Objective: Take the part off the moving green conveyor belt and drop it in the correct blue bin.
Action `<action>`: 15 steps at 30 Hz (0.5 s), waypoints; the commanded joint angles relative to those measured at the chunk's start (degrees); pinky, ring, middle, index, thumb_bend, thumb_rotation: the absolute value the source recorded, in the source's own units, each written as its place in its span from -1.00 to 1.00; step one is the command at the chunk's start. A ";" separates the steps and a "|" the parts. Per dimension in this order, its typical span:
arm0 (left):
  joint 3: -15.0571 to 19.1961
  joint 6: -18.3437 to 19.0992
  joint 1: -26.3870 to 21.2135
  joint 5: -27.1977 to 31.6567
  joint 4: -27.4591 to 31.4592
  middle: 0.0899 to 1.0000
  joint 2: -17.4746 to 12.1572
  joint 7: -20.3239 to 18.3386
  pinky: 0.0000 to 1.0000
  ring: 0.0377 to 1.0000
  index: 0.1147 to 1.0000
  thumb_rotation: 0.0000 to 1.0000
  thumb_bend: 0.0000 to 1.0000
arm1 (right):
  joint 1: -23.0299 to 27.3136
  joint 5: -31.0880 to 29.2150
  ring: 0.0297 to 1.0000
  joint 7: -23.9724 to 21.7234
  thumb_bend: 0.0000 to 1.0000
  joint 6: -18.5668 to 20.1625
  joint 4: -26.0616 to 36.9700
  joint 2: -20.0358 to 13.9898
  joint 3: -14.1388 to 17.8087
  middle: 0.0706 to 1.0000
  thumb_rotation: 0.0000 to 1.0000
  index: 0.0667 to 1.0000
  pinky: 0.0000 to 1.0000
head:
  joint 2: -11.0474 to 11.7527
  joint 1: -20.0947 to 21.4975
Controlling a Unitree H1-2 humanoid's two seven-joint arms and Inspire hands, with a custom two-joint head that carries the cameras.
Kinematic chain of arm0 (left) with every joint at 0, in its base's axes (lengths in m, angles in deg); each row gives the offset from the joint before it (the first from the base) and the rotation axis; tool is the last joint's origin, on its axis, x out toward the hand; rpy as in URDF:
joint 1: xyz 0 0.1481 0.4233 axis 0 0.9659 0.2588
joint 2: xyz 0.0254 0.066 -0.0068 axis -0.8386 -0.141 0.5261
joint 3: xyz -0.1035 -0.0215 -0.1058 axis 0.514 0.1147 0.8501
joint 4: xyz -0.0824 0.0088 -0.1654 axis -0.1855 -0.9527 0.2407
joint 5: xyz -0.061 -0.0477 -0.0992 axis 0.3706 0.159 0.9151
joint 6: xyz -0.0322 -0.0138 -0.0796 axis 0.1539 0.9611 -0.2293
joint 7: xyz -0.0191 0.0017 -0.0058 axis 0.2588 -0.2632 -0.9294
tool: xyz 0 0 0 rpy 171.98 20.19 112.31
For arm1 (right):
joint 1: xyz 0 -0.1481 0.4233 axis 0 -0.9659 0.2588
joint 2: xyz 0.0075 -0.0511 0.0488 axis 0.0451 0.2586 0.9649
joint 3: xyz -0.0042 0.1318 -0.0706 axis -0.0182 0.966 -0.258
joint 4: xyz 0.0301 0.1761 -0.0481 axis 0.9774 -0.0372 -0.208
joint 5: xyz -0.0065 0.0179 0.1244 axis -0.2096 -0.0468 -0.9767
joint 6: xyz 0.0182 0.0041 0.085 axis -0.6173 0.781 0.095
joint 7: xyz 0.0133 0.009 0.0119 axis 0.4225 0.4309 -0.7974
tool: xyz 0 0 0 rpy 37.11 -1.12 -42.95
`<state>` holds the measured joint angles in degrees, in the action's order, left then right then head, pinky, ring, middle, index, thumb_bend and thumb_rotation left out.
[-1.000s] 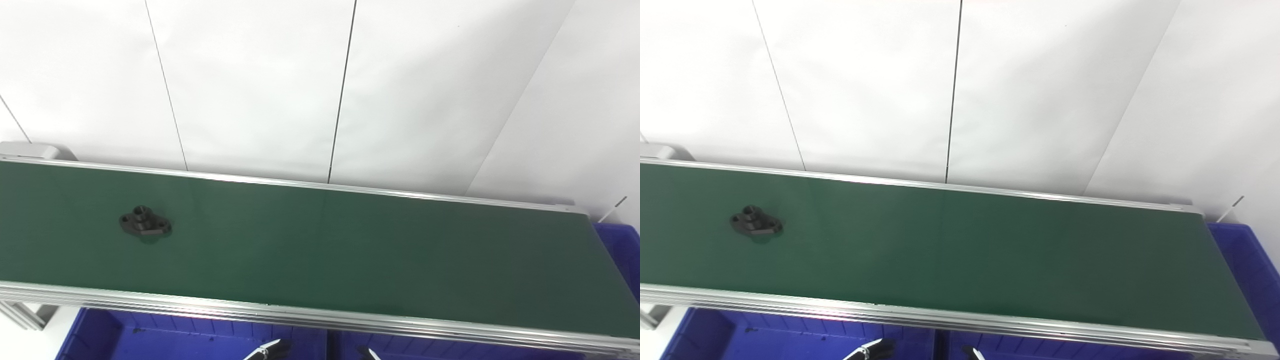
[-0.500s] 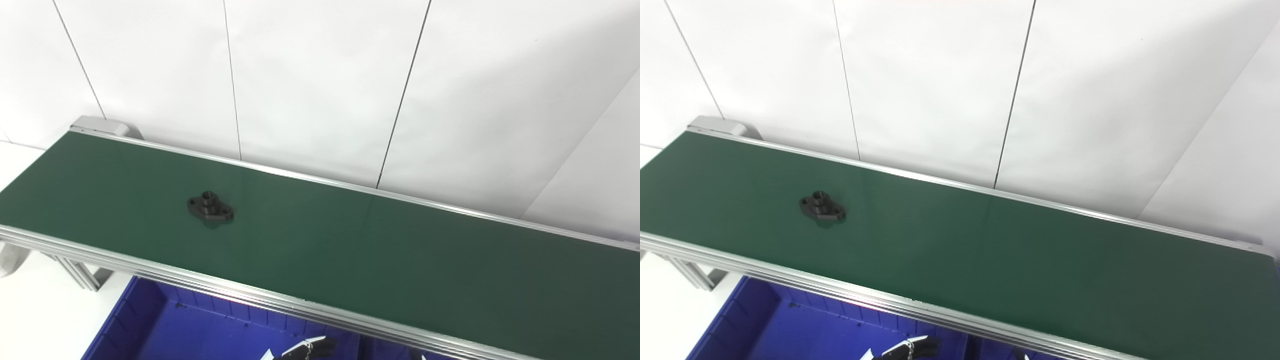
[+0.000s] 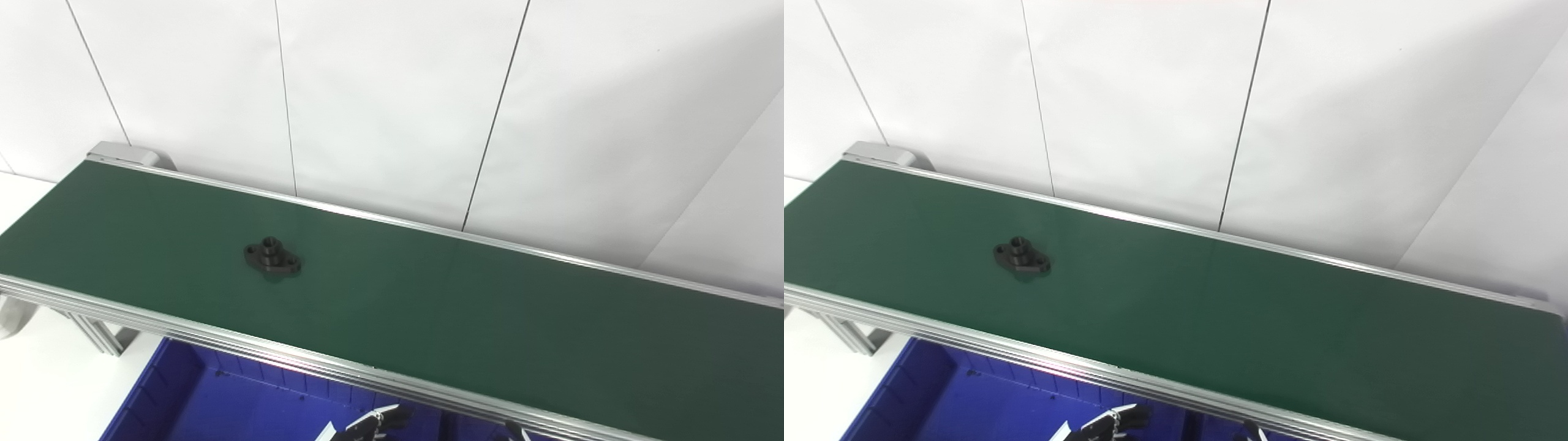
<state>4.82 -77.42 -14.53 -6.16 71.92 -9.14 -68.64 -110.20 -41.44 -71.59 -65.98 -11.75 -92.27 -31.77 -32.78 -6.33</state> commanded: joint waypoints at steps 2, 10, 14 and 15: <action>0.17 -1.81 -0.67 0.20 1.63 0.74 0.51 -0.42 0.63 0.76 0.64 0.51 0.98 | -1.90 1.75 0.62 3.33 0.94 -3.02 8.30 -2.37 -0.54 0.66 0.38 0.82 0.48 | -0.44 0.87; 0.33 -1.62 -1.52 -0.40 1.06 0.75 0.91 -0.29 0.66 0.79 0.66 0.51 0.96 | -2.85 6.69 0.43 7.49 0.98 -3.01 19.80 -2.34 1.27 0.53 0.22 0.71 0.28 | -0.64 1.56; 0.39 -1.56 -1.73 -0.60 1.07 0.75 0.96 -0.26 0.63 0.78 0.67 0.54 0.97 | -1.87 8.84 0.48 5.79 0.94 -2.69 23.21 0.30 4.73 0.57 0.17 0.77 0.31 | -0.70 2.15; 0.43 -1.51 -1.85 -0.53 0.98 0.76 1.01 -0.28 0.63 0.78 0.67 0.54 0.97 | -1.09 9.78 0.49 5.28 0.92 -2.34 23.82 0.89 5.68 0.59 0.18 0.79 0.31 | -0.62 2.82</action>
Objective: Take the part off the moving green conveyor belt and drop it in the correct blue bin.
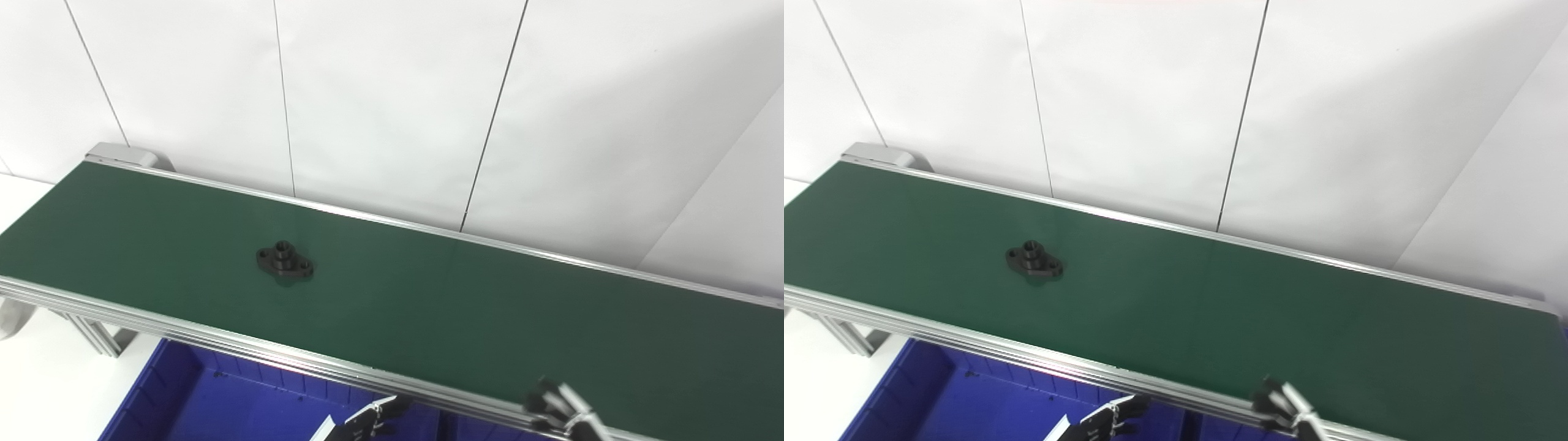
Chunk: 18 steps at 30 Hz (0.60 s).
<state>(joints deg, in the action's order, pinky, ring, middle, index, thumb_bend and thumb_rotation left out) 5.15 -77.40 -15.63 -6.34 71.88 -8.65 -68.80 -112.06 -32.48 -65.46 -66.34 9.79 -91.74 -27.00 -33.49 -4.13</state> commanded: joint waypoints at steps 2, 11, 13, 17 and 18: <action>0.19 -1.53 -0.89 -0.18 0.91 0.77 0.61 -0.20 0.63 0.78 0.67 0.53 0.97 | 3.11 3.24 0.49 -2.05 0.90 -0.77 3.31 1.38 3.05 0.60 0.21 0.81 0.31 | 0.12 1.03; 0.40 -1.95 -1.42 -0.18 -0.01 0.79 0.81 -0.18 0.64 0.79 0.68 0.55 0.96 | 16.18 9.46 0.68 -10.47 0.91 9.30 0.22 1.76 8.71 0.76 0.21 0.85 0.42 | 0.20 3.00; 0.46 -2.03 -1.54 -0.13 -0.28 0.78 0.89 -0.13 0.65 0.79 0.68 0.56 0.96 | 19.22 11.01 0.68 -11.57 0.93 10.27 -1.54 1.53 9.30 0.77 0.25 0.85 0.49 | 0.33 3.56; 0.40 -2.20 -2.16 0.12 -1.32 0.78 0.79 -0.19 0.66 0.79 0.69 0.56 0.95 | 24.43 15.27 0.68 -13.13 0.94 12.84 -4.37 2.06 9.71 0.78 0.29 0.85 0.49 | 0.87 3.93; 0.35 -2.23 -2.32 0.18 -1.43 0.78 0.72 -0.21 0.65 0.79 0.69 0.56 0.94 | 26.23 16.38 0.68 -13.31 0.94 13.33 -5.33 2.29 9.60 0.78 0.29 0.85 0.48 | 0.99 4.03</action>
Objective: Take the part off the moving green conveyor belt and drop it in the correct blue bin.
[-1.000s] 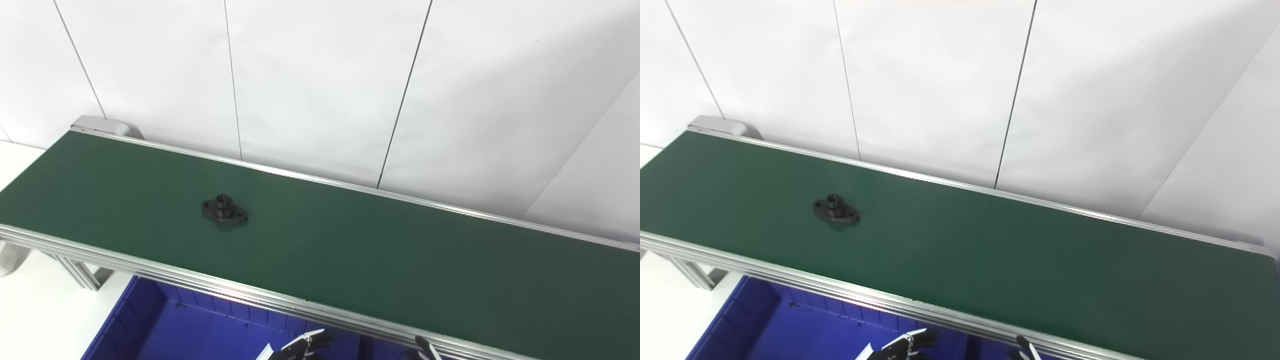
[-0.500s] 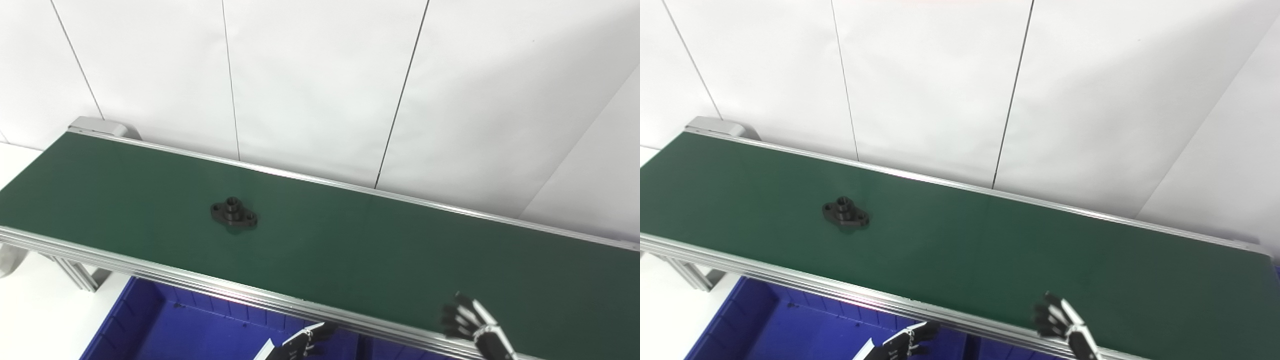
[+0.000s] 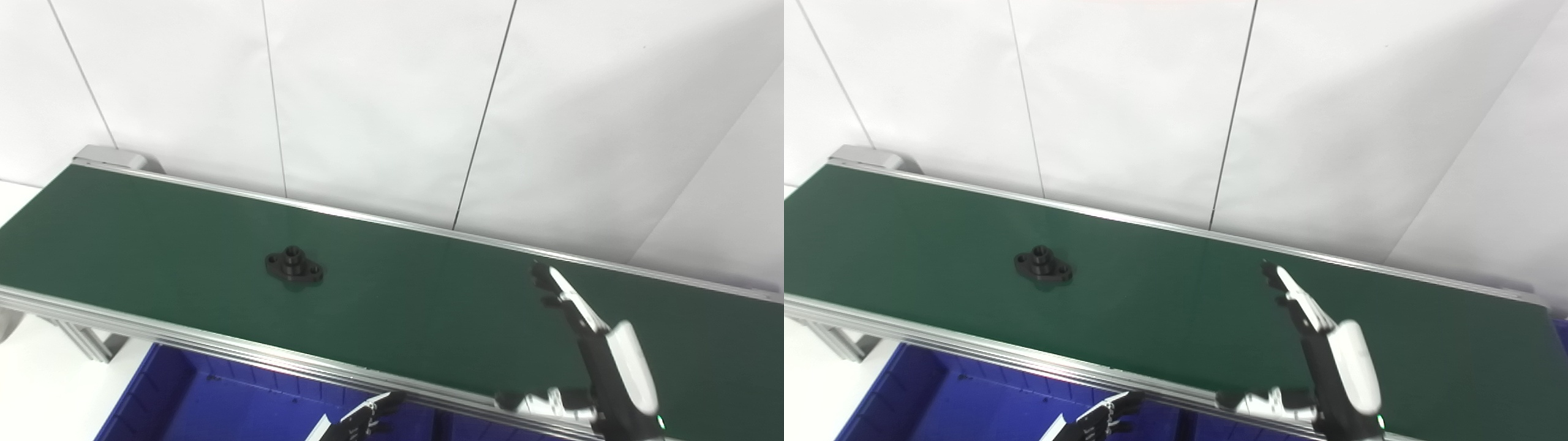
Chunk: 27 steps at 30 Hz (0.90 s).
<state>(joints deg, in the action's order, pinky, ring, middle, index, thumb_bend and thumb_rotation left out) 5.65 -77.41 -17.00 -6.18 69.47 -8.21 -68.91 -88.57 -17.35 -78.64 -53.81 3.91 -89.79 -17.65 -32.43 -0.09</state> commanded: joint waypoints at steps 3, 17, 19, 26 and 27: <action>-0.14 -2.22 -1.25 0.32 0.66 0.77 0.39 -0.14 0.65 0.78 0.68 0.55 0.93 | 7.55 4.23 0.64 -1.55 0.94 3.04 -1.78 0.56 -0.35 0.75 0.31 0.82 0.40 | -0.08 -0.07; -0.57 -2.21 -1.46 0.45 0.33 0.74 1.05 -0.23 0.68 0.78 0.66 0.54 0.94 | 23.93 14.73 0.66 -9.27 1.00 14.44 -9.98 3.31 -5.73 0.72 0.17 0.78 0.45 | -0.07 -0.79; -0.60 -2.18 -1.39 0.54 0.41 0.74 1.15 -0.28 0.69 0.79 0.66 0.53 0.94 | 25.37 16.01 0.64 -9.82 1.00 15.55 -11.01 3.72 -6.72 0.71 0.17 0.79 0.42 | -0.08 -0.96; -0.71 -2.23 -0.95 -0.21 1.00 0.76 1.30 -0.22 0.70 0.82 0.68 0.55 0.95 | 31.40 21.25 0.63 -10.38 1.00 19.06 -18.30 6.79 -11.05 0.72 0.26 0.80 0.40 | -0.22 -1.26; -0.72 -2.21 -0.88 -0.27 1.08 0.77 1.38 -0.22 0.70 0.82 0.68 0.55 0.97 | 32.09 21.87 0.61 -10.21 1.00 19.42 -19.32 7.17 -11.59 0.71 0.28 0.79 0.40 | -0.22 -1.26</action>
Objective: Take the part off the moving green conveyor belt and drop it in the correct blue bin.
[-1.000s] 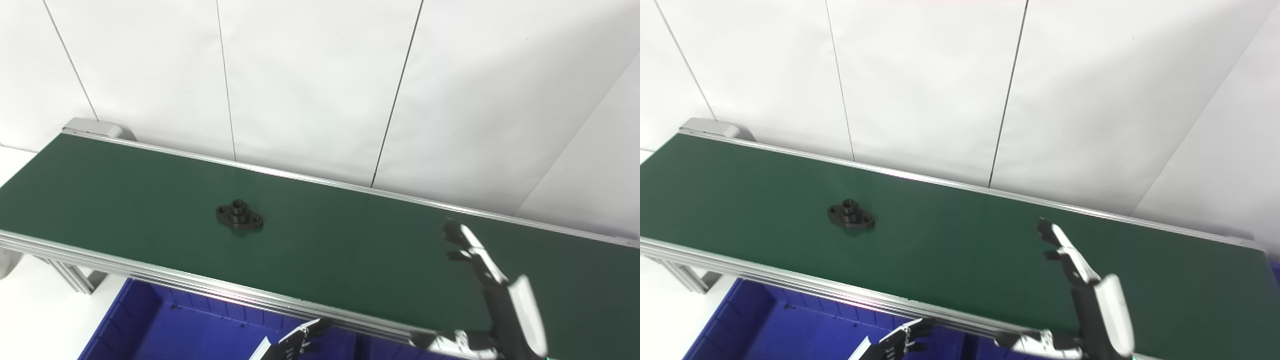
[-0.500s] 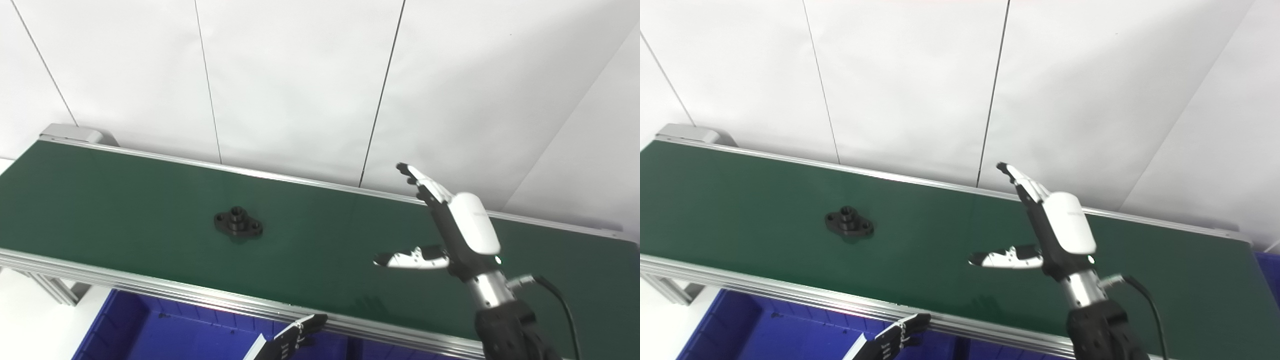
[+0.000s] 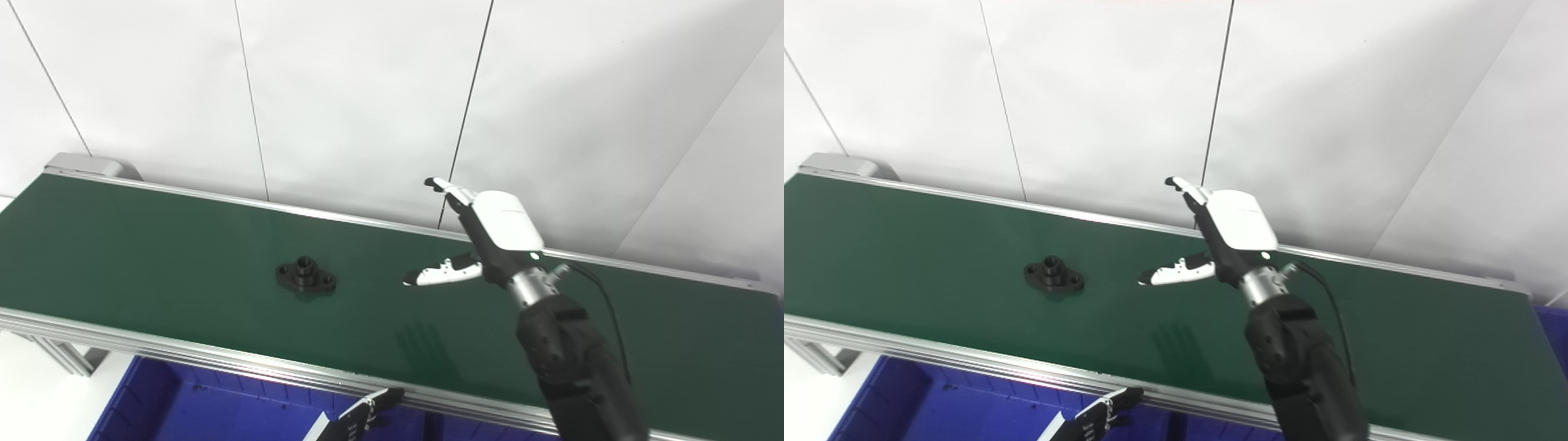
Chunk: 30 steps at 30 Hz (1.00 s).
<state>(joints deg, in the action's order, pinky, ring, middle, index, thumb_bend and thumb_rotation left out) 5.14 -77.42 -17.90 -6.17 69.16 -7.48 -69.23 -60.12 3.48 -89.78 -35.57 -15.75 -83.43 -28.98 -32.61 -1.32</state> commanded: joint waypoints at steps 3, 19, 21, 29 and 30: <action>-0.43 -2.22 0.09 -0.52 1.54 0.77 0.97 0.21 0.67 0.81 0.69 0.55 0.98 | 5.38 3.40 0.55 1.38 1.00 3.44 -2.73 2.23 -2.06 0.70 0.32 0.79 0.30 | -0.12 -0.50; -1.73 -2.20 0.63 -2.47 2.41 0.76 1.91 1.46 0.63 0.78 0.70 0.54 0.97 | 11.31 7.98 0.36 6.37 1.00 10.27 -21.14 8.87 -9.37 0.55 0.26 0.71 0.14 | -0.73 -2.40; -1.83 -2.22 0.76 -2.65 2.55 0.76 2.05 1.63 0.63 0.78 0.71 0.53 0.98 | 11.71 7.54 0.38 6.66 1.00 10.63 -22.84 9.45 -10.12 0.57 0.24 0.70 0.15 | -0.87 -2.53; -2.41 -2.25 1.27 -4.69 3.50 0.75 2.57 2.99 0.61 0.76 0.71 0.56 0.95 | 12.03 6.86 0.39 7.28 1.00 11.71 -27.71 11.16 -12.49 0.58 0.21 0.69 0.15 | -1.11 -3.41; -2.55 -2.26 1.26 -4.58 3.58 0.75 2.60 2.97 0.61 0.76 0.71 0.56 0.95 | 12.03 6.76 0.39 7.36 1.00 11.82 -28.26 11.32 -12.71 0.57 0.21 0.69 0.15 | -1.27 -3.57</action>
<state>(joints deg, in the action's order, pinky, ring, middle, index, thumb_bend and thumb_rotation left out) 3.25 -77.42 -16.83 -10.39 70.93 -5.70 -66.89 -50.89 10.29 -84.35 -25.03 -44.63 -73.15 -41.57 -33.66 -4.66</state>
